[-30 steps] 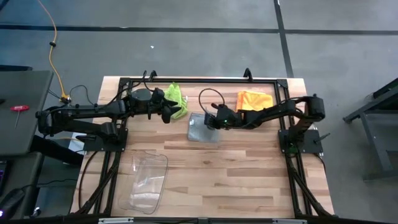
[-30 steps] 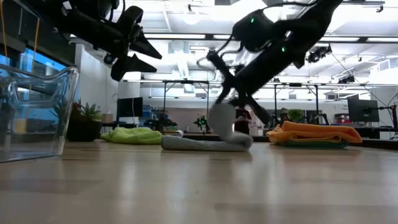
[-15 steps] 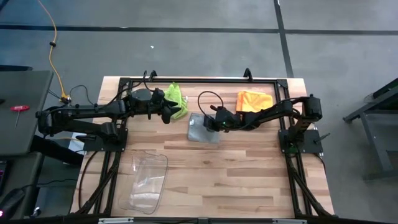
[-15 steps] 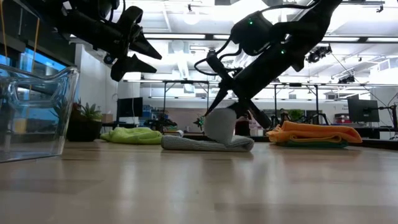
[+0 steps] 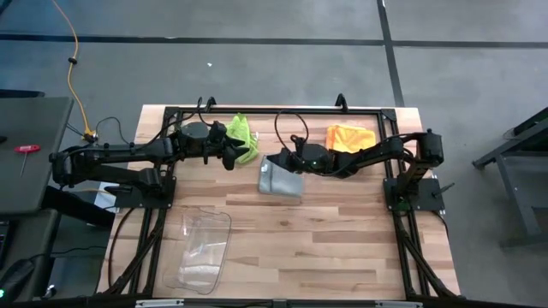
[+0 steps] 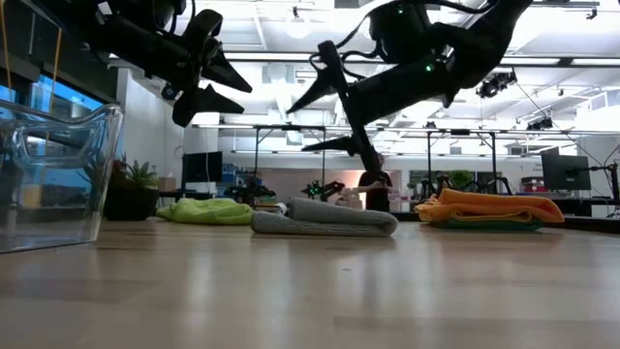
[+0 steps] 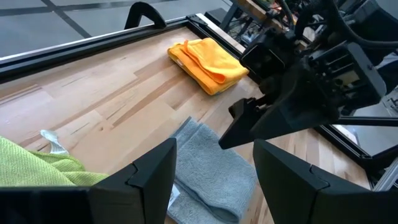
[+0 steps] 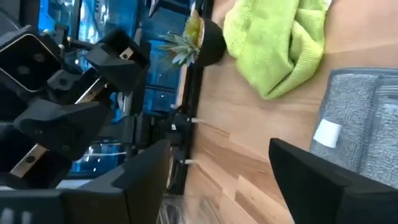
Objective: Fold microfiber towels
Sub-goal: Fold the light blue towel, then stack the light blue towel on top of the orange towel
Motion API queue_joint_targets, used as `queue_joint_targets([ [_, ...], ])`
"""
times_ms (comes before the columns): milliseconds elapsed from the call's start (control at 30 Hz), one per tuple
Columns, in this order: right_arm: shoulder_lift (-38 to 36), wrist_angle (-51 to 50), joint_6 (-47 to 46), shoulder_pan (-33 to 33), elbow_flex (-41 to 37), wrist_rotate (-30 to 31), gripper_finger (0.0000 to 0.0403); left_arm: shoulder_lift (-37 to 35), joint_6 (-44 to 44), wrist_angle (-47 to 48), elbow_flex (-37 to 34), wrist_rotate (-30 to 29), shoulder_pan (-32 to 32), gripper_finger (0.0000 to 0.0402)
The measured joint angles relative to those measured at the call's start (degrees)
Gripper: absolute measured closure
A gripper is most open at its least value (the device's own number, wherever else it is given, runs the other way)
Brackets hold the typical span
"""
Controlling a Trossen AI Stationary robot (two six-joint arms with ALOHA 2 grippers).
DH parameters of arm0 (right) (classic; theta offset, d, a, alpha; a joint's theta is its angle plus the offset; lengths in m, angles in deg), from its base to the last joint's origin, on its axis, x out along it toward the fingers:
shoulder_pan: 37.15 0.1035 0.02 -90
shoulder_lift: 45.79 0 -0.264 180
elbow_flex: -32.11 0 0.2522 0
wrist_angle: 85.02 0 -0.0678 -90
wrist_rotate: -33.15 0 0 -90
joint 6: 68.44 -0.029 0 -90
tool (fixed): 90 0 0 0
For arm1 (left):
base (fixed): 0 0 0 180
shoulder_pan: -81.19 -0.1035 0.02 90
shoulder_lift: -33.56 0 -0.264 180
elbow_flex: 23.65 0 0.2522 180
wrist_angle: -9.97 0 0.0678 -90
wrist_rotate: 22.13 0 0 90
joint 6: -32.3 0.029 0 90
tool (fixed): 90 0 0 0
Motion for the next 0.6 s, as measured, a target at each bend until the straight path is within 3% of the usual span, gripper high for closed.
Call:
queue_joint_targets([
  [167, -1.5, -4.7, 0.7, -0.7, 0.0, -3.2, 0.0133, 0.0, 0.0, 0.0, 0.0, 0.0, 0.0, 0.02],
  [300, -6.3, -22.3, 0.5, 0.2, 0.0, -2.7, 0.014, 0.0, 0.0, 0.4, 0.0, 0.3, 0.0, 0.02],
  [467, -12.7, -46.5, -1.5, 1.6, 0.0, 2.3, 0.0144, 0.0, -0.9, 1.3, 0.0, 0.4, 0.0, 0.02],
  [600, -14.2, -53.5, -4.2, 2.6, 0.0, 3.9, 0.0144, 0.0, -0.9, 1.4, 0.0, 0.4, 0.0, 0.02],
])
